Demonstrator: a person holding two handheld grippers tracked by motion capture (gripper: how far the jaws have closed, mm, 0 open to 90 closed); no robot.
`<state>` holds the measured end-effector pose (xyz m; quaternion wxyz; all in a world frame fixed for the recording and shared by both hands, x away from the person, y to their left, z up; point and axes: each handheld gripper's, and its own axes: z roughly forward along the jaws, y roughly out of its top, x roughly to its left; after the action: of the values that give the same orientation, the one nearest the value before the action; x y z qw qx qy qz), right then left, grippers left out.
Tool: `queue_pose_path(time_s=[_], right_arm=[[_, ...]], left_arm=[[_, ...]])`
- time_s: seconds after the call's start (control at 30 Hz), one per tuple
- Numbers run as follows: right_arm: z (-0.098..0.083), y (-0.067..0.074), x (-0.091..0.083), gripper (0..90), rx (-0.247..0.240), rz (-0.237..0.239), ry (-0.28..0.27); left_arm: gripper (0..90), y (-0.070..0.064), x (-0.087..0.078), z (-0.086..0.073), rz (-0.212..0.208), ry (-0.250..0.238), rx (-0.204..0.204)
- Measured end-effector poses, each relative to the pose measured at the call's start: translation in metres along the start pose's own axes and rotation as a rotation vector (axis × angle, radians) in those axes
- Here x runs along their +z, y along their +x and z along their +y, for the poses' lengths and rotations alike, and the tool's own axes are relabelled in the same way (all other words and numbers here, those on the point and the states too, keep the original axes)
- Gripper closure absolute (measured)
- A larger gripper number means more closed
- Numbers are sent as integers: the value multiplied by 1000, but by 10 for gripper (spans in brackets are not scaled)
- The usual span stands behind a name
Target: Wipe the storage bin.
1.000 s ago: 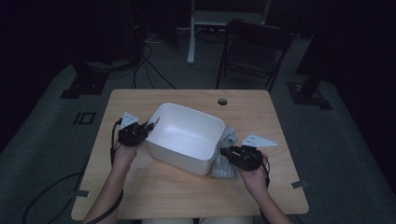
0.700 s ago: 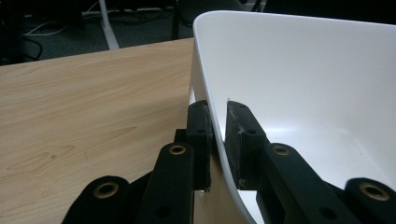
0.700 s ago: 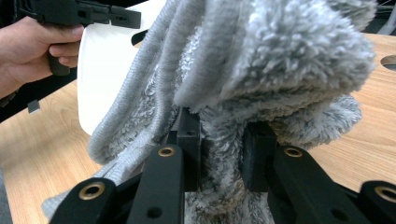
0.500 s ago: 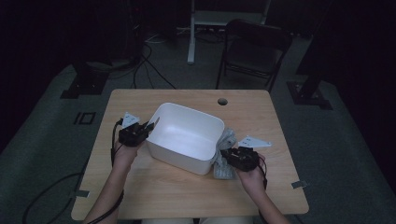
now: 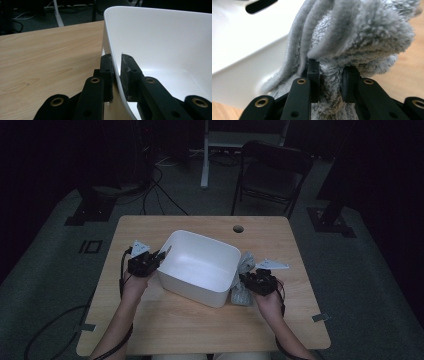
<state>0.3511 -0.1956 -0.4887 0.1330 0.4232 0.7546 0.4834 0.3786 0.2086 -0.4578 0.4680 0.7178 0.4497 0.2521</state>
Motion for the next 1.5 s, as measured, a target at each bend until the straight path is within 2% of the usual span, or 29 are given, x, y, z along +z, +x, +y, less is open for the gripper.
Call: queue_pose_path(time_s=[0.1,0.2,0.23,0.3,0.37,0.47,0.57,0.77,0.8,0.83,0.9,0.93,1.1,1.17,1.2,1.23,1.27,1.3,1.33,1.37,1.43,1.47,1.5], right_arm=[[-2,-1,3,733,-13,-5,17],[6,-4,0,730,-18,-39,-16],[6,-4,0,730,-18,-39,-16],[11,-9,-2,729,-4,-53,-57],[12,-10,-1,732,-3,-44,-53],[7,-12,14,737,-28,-71,12],[2,-17,19,739,13,-48,-3],[3,-18,22,740,3,-68,9],[2,-19,23,739,6,-73,18],[-9,-21,36,740,17,-85,88],[-15,-24,40,740,32,-76,89],[-20,-28,45,740,62,-56,111],[-20,-30,47,737,58,-53,125],[-18,-31,43,735,63,-50,122],[-16,-31,40,733,62,-47,116],[-16,-31,40,733,62,-47,116],[-11,-31,31,732,56,-38,98],[-11,-31,31,732,56,-38,98],[-7,-31,19,732,50,-25,73],[-7,-31,19,732,50,-25,73],[-4,-32,7,731,52,-15,47],[-1,-32,-4,730,43,-14,28],[-1,-32,-4,730,43,-14,28]], left_arm=[[804,0,0,0,5,1,-2],[803,0,0,0,3,4,6],[803,0,0,0,3,4,6],[803,0,0,0,-2,6,13],[802,0,0,0,-4,5,8],[802,-2,0,0,7,4,6],[802,-2,0,0,12,4,3],[801,-3,0,0,18,5,4],[801,-2,0,0,15,2,0],[801,-2,0,0,14,-1,-5],[801,-3,0,0,16,-1,-6],[801,-3,0,0,14,-2,-8],[798,-3,0,0,20,-5,-14],[794,-3,0,0,23,-5,-12],[787,-1,0,-1,7,-9,-36],[774,-1,0,-1,7,-9,-36],[760,1,0,-2,-4,-8,-45],[760,2,0,-2,-15,-6,-52],[724,2,0,-2,-24,-6,-50],[724,2,0,-2,-30,-4,-49],[713,3,-1,-2,-43,5,-58],[667,4,-3,-2,-63,11,-66],[639,4,-3,-2,-63,11,-66]])
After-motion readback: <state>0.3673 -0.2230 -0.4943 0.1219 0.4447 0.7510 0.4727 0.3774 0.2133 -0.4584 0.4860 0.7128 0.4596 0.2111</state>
